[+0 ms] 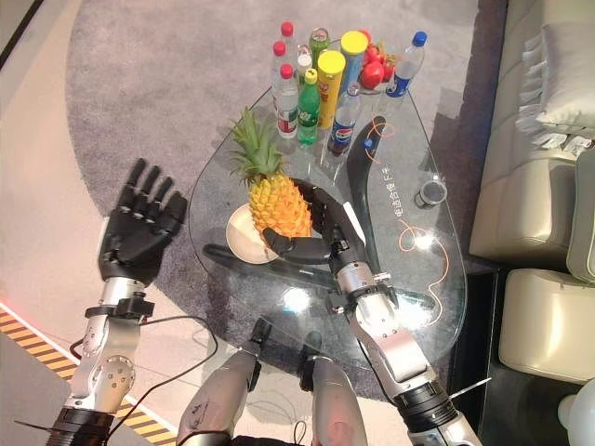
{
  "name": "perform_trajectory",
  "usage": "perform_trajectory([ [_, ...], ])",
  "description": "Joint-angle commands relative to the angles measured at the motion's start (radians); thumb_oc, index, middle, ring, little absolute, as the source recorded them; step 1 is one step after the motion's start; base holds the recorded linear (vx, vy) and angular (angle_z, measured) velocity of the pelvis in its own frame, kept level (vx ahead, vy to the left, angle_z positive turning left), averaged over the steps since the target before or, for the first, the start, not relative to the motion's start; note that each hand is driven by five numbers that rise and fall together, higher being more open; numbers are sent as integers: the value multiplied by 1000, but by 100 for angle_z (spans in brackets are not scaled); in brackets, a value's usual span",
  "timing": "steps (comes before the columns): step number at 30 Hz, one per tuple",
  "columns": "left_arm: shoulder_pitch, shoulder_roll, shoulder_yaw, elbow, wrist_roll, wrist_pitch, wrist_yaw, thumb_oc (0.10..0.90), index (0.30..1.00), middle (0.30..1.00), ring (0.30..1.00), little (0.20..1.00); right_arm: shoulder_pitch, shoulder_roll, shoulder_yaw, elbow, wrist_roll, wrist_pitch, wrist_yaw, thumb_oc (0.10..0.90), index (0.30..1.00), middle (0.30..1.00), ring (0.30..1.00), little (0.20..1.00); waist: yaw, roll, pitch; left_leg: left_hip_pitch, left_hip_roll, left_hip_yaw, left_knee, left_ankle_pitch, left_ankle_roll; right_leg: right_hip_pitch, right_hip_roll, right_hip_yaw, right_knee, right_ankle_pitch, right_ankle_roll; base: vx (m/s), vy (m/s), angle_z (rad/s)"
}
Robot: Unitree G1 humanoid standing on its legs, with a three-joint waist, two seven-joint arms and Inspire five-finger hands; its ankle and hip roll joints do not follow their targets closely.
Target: Pick up the fruit to the plate
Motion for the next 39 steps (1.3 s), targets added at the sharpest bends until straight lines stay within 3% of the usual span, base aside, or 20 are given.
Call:
perform_trajectory([
  [1,24,39,15,-120,-10,-34,-87,800,900,900,900,900,-37,21,-1,-159,-22,-188,16,100,300,300,300,200,-19,-34,-150,-20,-58,30,102,-62,57,117,33,18,-157,65,-16,0,0,0],
  [11,40,83,-10,-167,-114,42,-172,800,900,900,900,900,-35,-9,-26,-184,-14,-218,-3,100,300,300,300,200,-35,-22,-141,-30,-59,46,114,-66,61,96,29,34,-142,69,-9,0,3,0],
  [20,50,53,-17,-186,-224,48,-226,800,900,900,900,900,-8,-11,21,-192,-69,-183,92,100,300,300,300,200,-41,-21,-145,-33,-59,56,118,-66,66,85,26,44,-134,70,-5,0,0,0],
  [30,37,28,-39,-197,-293,44,-219,800,900,900,900,900,-36,-42,112,-227,-138,-172,208,100,300,300,300,200,-42,-26,-144,-34,-62,55,121,-66,69,79,25,58,-128,70,-2,0,0,0],
  [39,22,31,-52,-204,-268,58,-186,800,900,900,900,900,-60,-48,157,-237,-174,-165,210,100,300,300,300,200,-38,-28,-144,-35,-63,46,117,-63,70,77,26,61,-127,69,0,0,0,0],
])
